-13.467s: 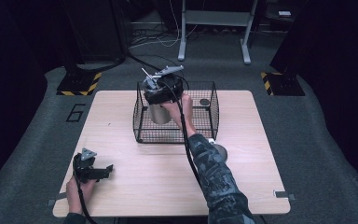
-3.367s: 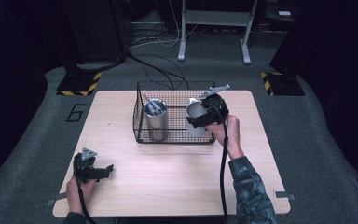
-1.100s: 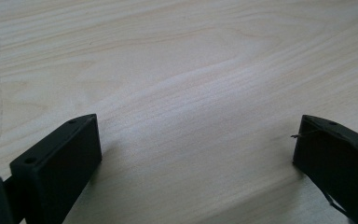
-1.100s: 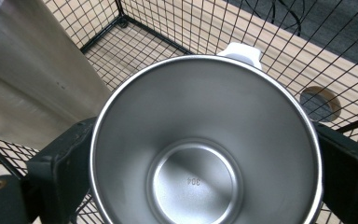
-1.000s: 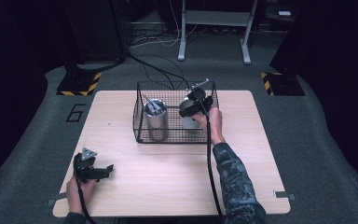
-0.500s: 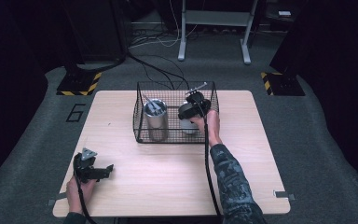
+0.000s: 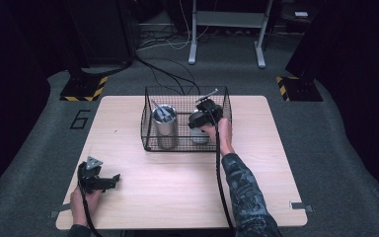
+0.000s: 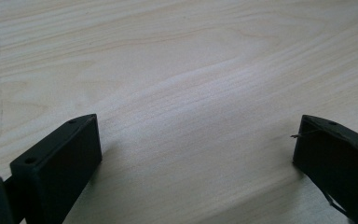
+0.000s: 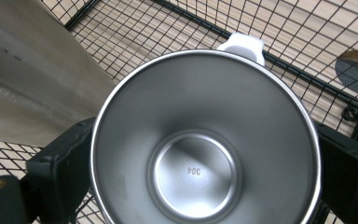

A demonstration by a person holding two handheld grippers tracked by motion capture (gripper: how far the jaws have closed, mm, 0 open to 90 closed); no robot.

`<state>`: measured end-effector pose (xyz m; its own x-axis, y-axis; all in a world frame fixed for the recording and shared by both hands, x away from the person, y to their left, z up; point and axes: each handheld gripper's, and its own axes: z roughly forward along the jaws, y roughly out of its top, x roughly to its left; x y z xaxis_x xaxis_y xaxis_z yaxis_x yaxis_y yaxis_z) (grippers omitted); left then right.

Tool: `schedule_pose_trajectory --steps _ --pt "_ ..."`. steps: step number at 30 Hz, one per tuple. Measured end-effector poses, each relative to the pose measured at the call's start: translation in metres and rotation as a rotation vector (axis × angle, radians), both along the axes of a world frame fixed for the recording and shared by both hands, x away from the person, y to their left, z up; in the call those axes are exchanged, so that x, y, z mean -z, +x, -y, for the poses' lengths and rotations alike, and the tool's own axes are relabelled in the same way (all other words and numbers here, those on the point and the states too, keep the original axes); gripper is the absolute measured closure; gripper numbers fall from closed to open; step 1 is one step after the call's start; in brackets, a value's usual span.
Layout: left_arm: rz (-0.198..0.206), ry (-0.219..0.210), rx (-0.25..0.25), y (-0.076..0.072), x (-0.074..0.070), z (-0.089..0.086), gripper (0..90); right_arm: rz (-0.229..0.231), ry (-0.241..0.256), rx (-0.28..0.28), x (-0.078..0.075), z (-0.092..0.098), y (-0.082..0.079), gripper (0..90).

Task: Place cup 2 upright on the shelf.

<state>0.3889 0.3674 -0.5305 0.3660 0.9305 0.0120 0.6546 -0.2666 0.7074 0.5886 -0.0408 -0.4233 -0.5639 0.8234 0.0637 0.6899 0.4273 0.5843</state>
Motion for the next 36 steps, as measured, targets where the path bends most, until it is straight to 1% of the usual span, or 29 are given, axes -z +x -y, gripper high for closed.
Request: schedule_pose_trajectory --steps 1,4,5,7,10,11,14,15,16,17,18,19,20,21,23,26,27,29,31,36 --pt "0.000 0.000 0.000 0.000 0.000 0.000 0.7 -0.011 0.011 0.007 0.001 0.002 -0.001 5.2" --pt "0.000 0.000 0.000 0.000 0.000 0.000 0.7 -0.009 0.019 0.011 0.002 0.005 -0.002 5.1" --pt "0.000 0.000 0.000 0.000 0.000 0.000 0.8 -0.013 0.015 0.000 0.003 0.007 -0.002 4.9" --pt "0.000 0.000 0.000 0.000 0.000 0.000 0.8 -0.024 0.020 0.006 0.004 0.006 -0.004 4.2" --pt "0.000 0.001 0.000 0.000 0.000 0.000 0.7 -0.028 0.028 0.011 0.004 0.005 -0.004 3.4" --pt "0.008 -0.003 -0.003 0.000 0.001 0.000 0.7 -0.027 0.046 0.020 0.003 0.005 -0.004 1.7" --pt "0.007 -0.002 -0.003 0.000 0.001 0.000 0.8 -0.028 0.040 0.015 0.001 0.006 -0.005 0.0" --pt "0.008 -0.002 -0.003 0.000 0.001 0.000 0.7 -0.021 0.035 0.019 0.000 0.006 -0.006 0.0" --pt "0.007 -0.002 -0.003 0.000 0.001 0.000 0.8 -0.004 0.028 0.012 -0.002 0.008 -0.007 0.0" --pt "0.007 -0.002 -0.003 0.000 0.001 0.000 0.7 0.005 0.034 0.010 -0.006 0.009 -0.010 0.0" --pt "0.007 -0.002 -0.003 0.000 0.001 0.000 0.8 0.005 0.034 0.010 -0.006 0.009 -0.010 0.0" --pt "0.008 -0.002 -0.003 0.000 0.001 0.000 0.7 0.020 0.036 0.009 -0.010 0.009 -0.012 0.0" --pt "0.008 -0.002 -0.003 0.000 0.001 0.000 0.7 0.020 0.036 0.009 -0.010 0.009 -0.012 0.0" --pt "0.008 -0.002 -0.003 0.000 0.001 0.000 0.7 0.035 0.034 0.005 -0.015 0.009 -0.016 0.0" --pt "0.008 -0.002 -0.003 0.000 0.001 0.000 0.7 0.041 0.033 0.003 -0.017 0.009 -0.018 0.0" --pt "0.008 -0.002 -0.003 0.000 0.001 0.000 0.7 0.072 0.045 -0.018 -0.025 0.010 -0.024 0.0" --pt "0.008 -0.002 -0.003 0.000 0.001 0.000 0.7 0.077 0.055 -0.023 -0.028 0.010 -0.027 0.0" --pt "0.008 -0.002 -0.003 0.000 0.001 0.000 0.7 0.092 0.058 -0.041 -0.033 0.010 -0.032 0.0" --pt "0.008 -0.002 -0.003 0.000 0.001 0.000 0.7 0.114 0.065 -0.062 -0.039 0.009 -0.039 0.0" --pt "0.011 -0.001 -0.003 0.000 0.001 0.000 0.7 0.146 0.088 -0.106 -0.054 0.010 -0.056 0.0"
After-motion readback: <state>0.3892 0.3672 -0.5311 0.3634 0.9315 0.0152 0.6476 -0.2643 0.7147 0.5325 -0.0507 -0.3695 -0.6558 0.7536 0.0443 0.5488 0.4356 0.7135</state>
